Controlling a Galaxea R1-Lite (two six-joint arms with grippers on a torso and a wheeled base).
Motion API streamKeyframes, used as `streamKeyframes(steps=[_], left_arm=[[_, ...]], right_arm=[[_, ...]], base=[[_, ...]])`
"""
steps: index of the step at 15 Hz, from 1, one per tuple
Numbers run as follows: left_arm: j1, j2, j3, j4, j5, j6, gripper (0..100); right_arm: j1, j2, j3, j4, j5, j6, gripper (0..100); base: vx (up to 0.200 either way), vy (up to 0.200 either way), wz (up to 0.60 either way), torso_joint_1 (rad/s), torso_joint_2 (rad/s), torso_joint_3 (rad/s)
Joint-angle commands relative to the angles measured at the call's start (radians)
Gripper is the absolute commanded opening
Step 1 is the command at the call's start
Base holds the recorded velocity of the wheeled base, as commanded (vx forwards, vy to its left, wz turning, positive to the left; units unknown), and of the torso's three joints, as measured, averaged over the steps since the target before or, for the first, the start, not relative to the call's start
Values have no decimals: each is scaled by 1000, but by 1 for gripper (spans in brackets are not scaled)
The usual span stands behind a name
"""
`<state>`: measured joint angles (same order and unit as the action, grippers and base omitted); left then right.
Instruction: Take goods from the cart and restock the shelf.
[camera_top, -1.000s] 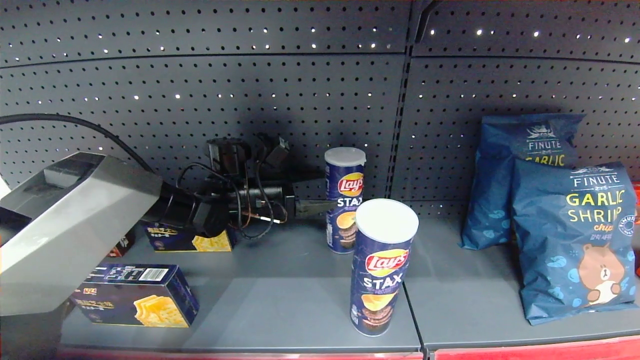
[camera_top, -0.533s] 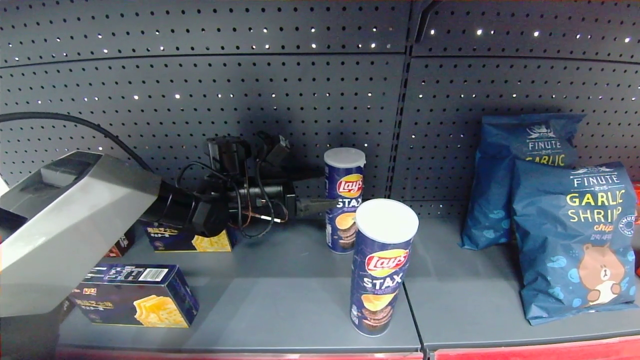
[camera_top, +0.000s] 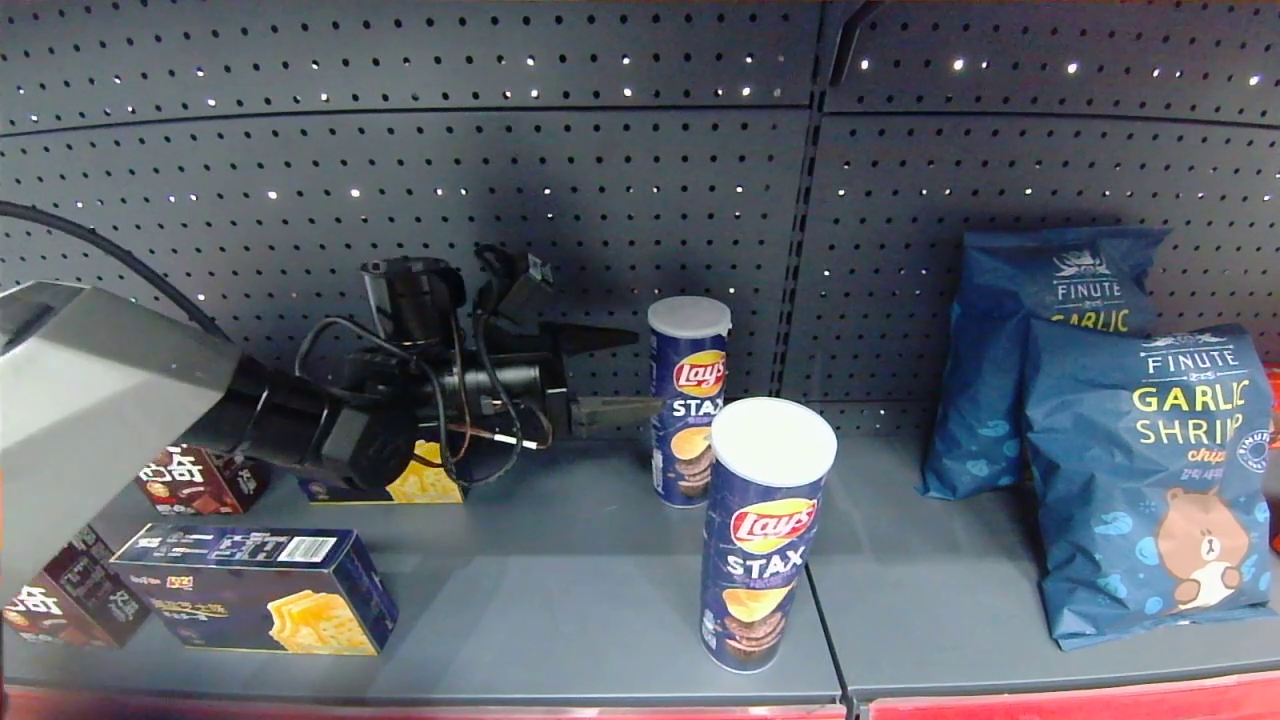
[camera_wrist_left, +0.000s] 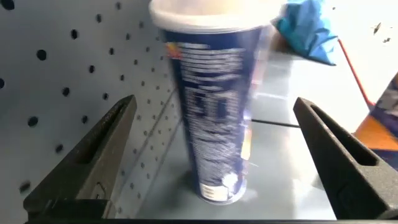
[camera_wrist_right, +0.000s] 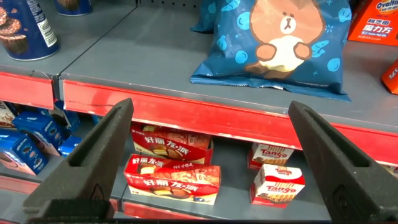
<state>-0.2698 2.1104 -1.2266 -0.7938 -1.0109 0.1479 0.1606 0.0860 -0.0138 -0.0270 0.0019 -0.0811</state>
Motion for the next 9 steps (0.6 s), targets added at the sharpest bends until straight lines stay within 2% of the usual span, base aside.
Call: streamKeyframes(steps=[1,5,6,9], left_arm=[[17,-95,76,-13,1,-1,100],[70,-242,118,-10,15,-2,100],[95,-323,159,-1,58,-2,100],[87,-524,309,58,308,-4,100]], right_arm=[[0,0,0,-1,0,1,100],[-1,0,0,-1,-2,1,100],[0,0,0,-1,-2,4,100],[0,1,0,-1,-3,6,100]], base=[[0,0,0,0,0,0],[0,0,0,0,0,0],[0,0,0,0,0,0],[0,0,0,0,0,0]])
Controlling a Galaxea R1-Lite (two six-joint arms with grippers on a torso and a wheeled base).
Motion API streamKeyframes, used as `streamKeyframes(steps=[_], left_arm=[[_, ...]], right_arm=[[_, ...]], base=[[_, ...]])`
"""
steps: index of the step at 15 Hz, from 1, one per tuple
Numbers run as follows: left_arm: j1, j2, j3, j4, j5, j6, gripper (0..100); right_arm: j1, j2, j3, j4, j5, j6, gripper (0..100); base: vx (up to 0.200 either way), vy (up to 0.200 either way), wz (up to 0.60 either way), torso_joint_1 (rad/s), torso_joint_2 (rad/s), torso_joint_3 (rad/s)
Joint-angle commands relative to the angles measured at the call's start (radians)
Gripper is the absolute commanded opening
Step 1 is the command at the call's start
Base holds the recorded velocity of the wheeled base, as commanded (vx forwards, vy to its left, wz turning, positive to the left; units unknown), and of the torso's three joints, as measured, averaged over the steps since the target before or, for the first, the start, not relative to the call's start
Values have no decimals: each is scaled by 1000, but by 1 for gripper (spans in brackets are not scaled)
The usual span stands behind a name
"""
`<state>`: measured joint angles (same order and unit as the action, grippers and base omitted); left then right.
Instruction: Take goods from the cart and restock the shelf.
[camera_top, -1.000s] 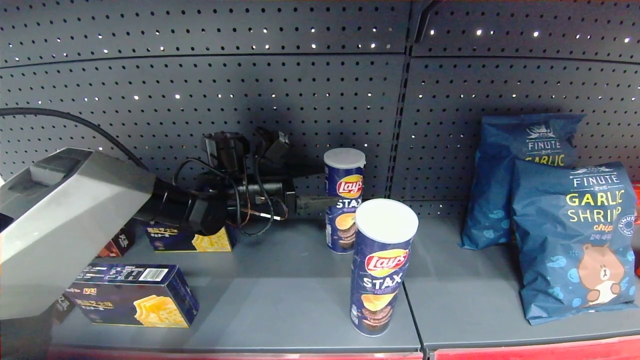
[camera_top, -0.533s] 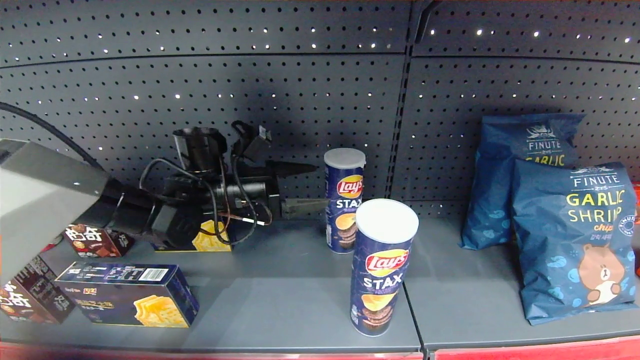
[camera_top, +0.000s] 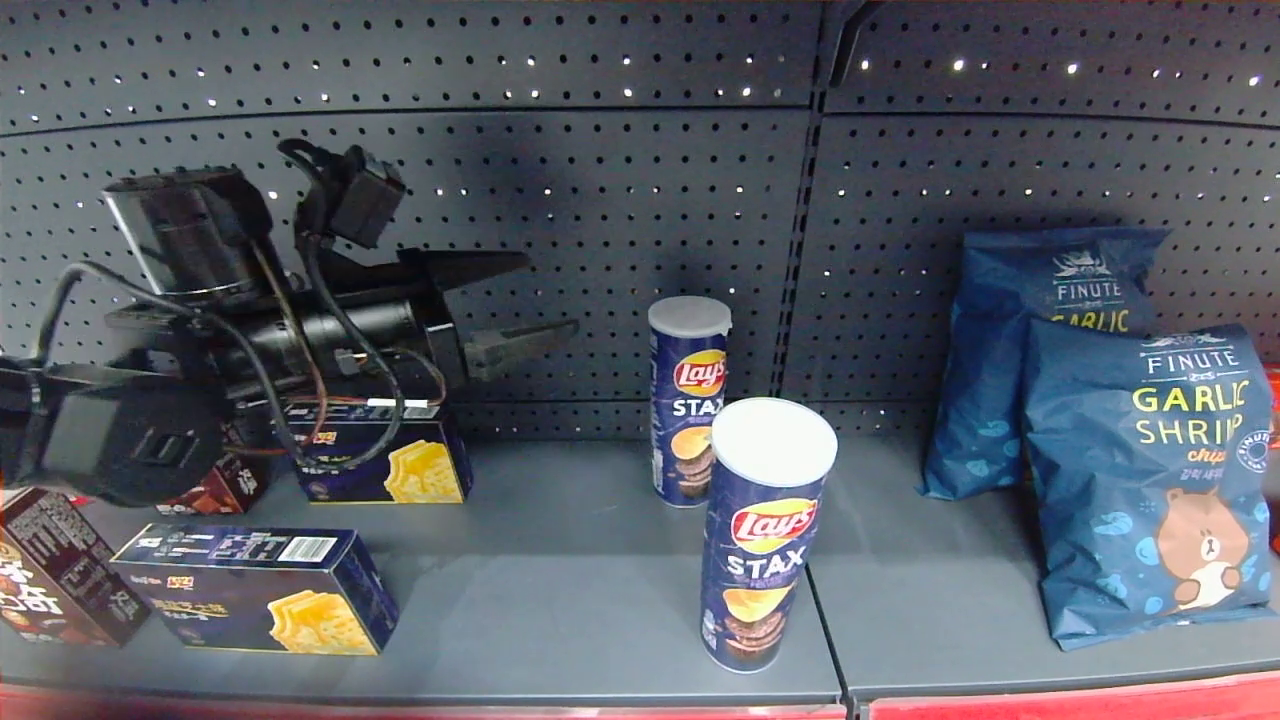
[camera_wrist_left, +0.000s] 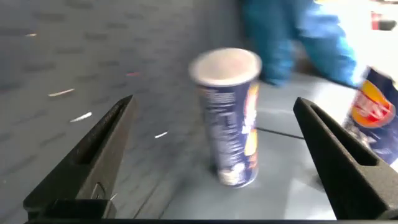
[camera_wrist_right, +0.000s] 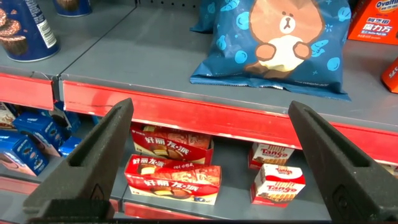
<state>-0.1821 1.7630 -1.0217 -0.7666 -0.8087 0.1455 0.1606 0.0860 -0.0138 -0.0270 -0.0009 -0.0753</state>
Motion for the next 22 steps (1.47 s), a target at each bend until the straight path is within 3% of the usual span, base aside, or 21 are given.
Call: streamKeyframes(steps=[1,2,4,5,7,8,11,14,17,18,19,22], left_arm=[[-5,-234,150,49,157,-1,100],[-7,-343,252,73,303,-4,100],[-10,-484,342,107,562,-29,100],[-8,-499,347,118,583,-34,100],[-2,-682,382,236,737,-96,100],[-3,-767,407,288,836,-100,100],[-3,-964,526,337,1031,-115,100],[-2,-1120,658,382,1123,-118,100],[16,-1257,658,613,1128,-109,100],[16,-1277,646,652,1129,-109,100],[16,-1284,640,665,1126,-107,100],[15,-1291,686,664,1125,-104,100]], right_arm=[[0,0,0,-1,-2,0,100],[-1,1,0,-2,-2,2,100],[-1,1,2,-2,-4,2,100],[0,0,0,-2,-4,2,100],[0,0,2,-2,-4,2,100],[0,0,0,-2,-4,-1,100],[-1,0,0,-2,-4,-9,100],[-1,0,0,-1,1,-60,100],[-36,31,-23,48,-21,-52,100],[-95,92,-130,52,-16,-35,100],[-95,204,-232,76,61,-15,100],[-67,391,-331,59,122,-81,100]], base=[[0,0,0,0,0,0],[0,0,0,0,0,0],[0,0,0,0,0,0],[0,0,0,0,0,0],[0,0,0,0,0,0],[0,0,0,0,0,0],[0,0,0,0,0,0],[0,0,0,0,0,0],[0,0,0,0,0,0],[0,0,0,0,0,0],[0,0,0,0,0,0],[0,0,0,0,0,0]])
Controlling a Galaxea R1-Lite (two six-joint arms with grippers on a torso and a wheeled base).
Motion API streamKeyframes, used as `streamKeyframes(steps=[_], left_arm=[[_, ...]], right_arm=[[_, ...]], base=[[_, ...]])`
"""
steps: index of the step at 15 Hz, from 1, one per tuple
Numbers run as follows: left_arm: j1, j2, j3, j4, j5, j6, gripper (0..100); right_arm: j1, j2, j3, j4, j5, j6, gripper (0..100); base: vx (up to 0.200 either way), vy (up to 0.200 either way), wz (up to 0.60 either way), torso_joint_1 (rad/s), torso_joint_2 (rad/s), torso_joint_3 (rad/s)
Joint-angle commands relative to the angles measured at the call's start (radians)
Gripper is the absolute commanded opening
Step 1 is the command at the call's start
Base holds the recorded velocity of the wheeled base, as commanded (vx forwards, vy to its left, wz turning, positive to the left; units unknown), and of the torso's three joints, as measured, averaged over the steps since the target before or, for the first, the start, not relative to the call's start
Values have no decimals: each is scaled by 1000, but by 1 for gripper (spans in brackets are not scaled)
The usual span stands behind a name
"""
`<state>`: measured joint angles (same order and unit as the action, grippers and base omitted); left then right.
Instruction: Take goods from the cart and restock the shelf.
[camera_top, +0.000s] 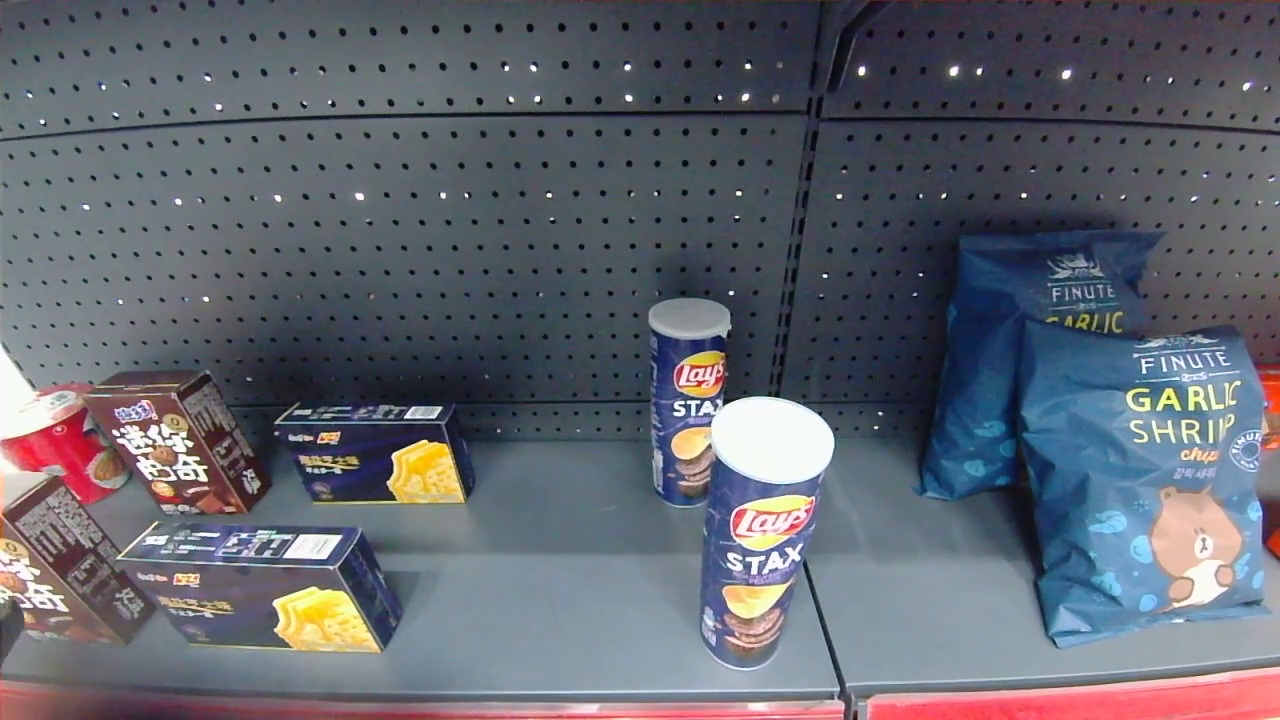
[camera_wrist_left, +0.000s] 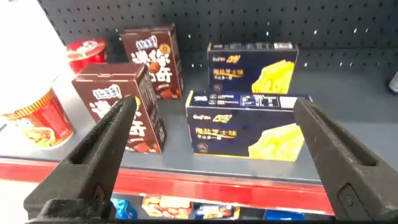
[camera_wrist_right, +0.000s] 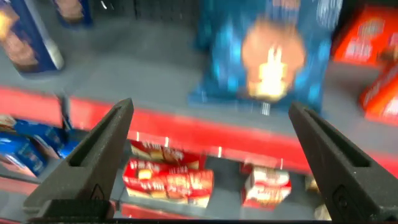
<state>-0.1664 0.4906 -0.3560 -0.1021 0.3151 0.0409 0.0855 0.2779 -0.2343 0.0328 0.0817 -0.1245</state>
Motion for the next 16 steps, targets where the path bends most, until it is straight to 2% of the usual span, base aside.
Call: streamKeyframes(steps=[1,2,6,7,8,9,11,12,14,16], left_arm=[[-1,-21,48,-4,1,1,100],[-2,-46,104,-7,-1,8,100],[-2,-90,169,-11,-4,7,100],[-1,-119,193,-10,-4,-7,100],[-1,-135,199,-5,-2,-7,100],[1,-144,201,-4,-1,-9,100],[2,-152,206,-1,2,-19,100],[8,-178,253,-2,7,-39,100],[34,-251,299,4,12,-38,100],[42,-264,328,2,12,-38,100]], right_arm=[[19,239,-125,-25,39,-29,100],[34,325,-143,-91,38,-15,100],[123,546,-203,-198,20,-12,100],[221,659,-186,-298,-37,-7,100],[290,739,-171,-387,-92,-3,100],[326,799,-169,-458,-112,16,100],[339,850,-186,-465,-112,22,100],[353,923,-208,-467,-114,26,100],[407,1005,-227,-465,-120,34,100],[421,1051,-240,-464,-122,34,100]], base=[[0,0,0,0,0,0],[0,0,0,0,0,0],[0,0,0,0,0,0],[0,0,0,0,0,0],[0,0,0,0,0,0],[0,0,0,0,0,0],[0,0,0,0,0,0],[0,0,0,0,0,0],[0,0,0,0,0,0],[0,0,0,0,0,0]])
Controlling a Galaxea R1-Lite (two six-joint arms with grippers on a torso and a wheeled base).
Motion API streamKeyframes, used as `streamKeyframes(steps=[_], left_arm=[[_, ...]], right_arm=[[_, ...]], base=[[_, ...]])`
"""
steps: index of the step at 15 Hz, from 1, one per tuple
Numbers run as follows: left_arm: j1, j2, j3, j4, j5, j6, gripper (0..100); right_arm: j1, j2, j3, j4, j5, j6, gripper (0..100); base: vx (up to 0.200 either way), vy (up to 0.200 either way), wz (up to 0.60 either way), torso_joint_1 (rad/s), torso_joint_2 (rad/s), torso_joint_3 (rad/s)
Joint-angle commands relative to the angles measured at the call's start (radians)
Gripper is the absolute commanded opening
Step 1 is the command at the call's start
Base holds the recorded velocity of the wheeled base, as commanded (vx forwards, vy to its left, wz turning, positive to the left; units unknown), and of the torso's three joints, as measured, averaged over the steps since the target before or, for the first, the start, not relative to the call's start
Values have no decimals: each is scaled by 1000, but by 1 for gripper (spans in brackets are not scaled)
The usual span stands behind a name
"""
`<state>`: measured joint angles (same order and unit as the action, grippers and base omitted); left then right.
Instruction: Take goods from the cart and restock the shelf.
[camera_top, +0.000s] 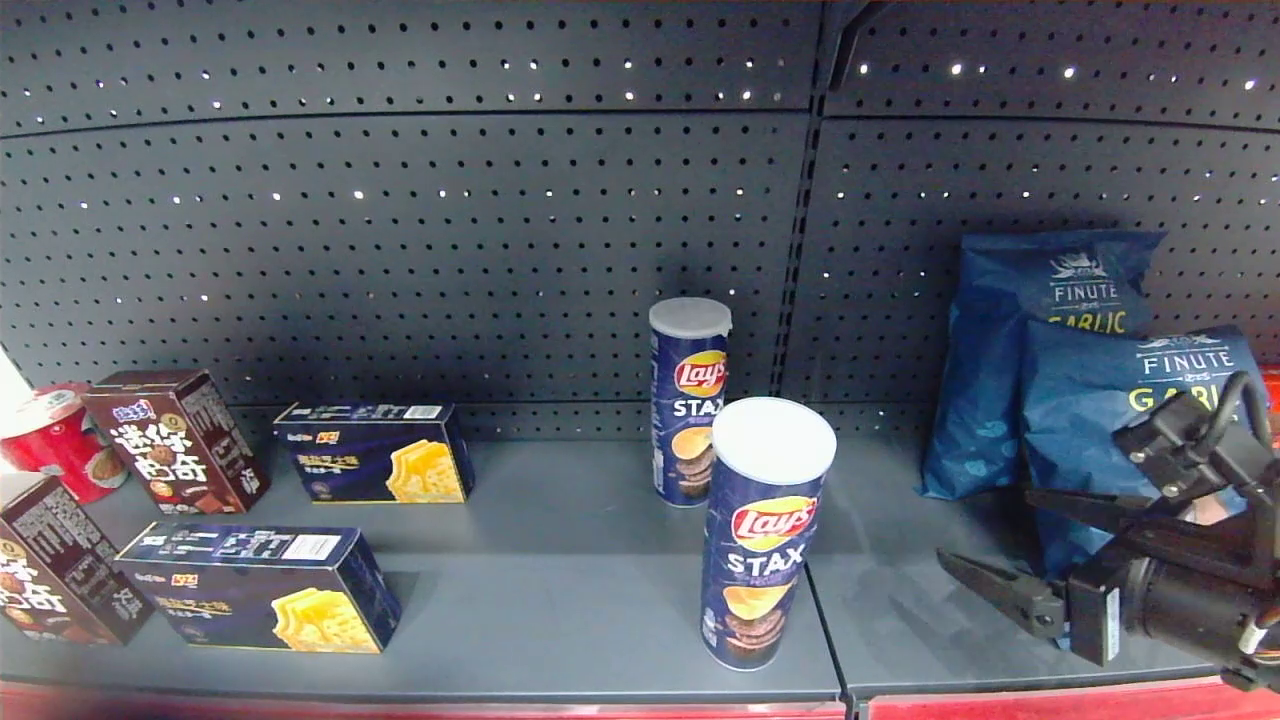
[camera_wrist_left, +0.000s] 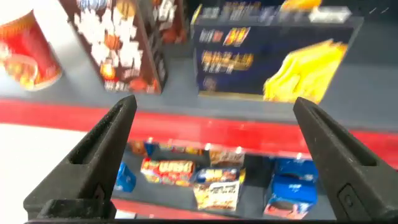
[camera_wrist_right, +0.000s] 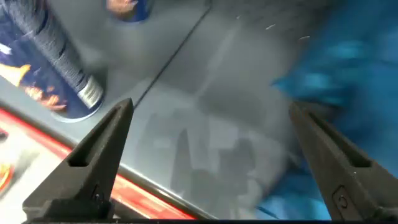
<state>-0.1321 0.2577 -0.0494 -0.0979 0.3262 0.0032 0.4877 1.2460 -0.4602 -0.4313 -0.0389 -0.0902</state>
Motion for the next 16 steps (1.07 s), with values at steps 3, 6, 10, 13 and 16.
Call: streamKeyframes(steps=[3,6,10,13,16], left_arm=[[8,-80,31,52,13,3,100],[8,-138,17,118,13,6,100],[6,-133,16,122,13,6,100],[6,-133,16,122,11,6,100],[8,-130,17,122,11,3,100]], right_arm=[[46,188,-87,5,-1,58,100],[72,248,-127,9,1,58,100],[108,343,-212,9,-2,60,100],[155,386,-245,6,-6,61,100],[181,403,-262,6,-13,64,100]], base=[[0,0,0,0,0,0],[0,0,0,0,0,0],[0,0,0,0,0,0],[0,0,0,0,0,0],[0,0,0,0,0,0]])
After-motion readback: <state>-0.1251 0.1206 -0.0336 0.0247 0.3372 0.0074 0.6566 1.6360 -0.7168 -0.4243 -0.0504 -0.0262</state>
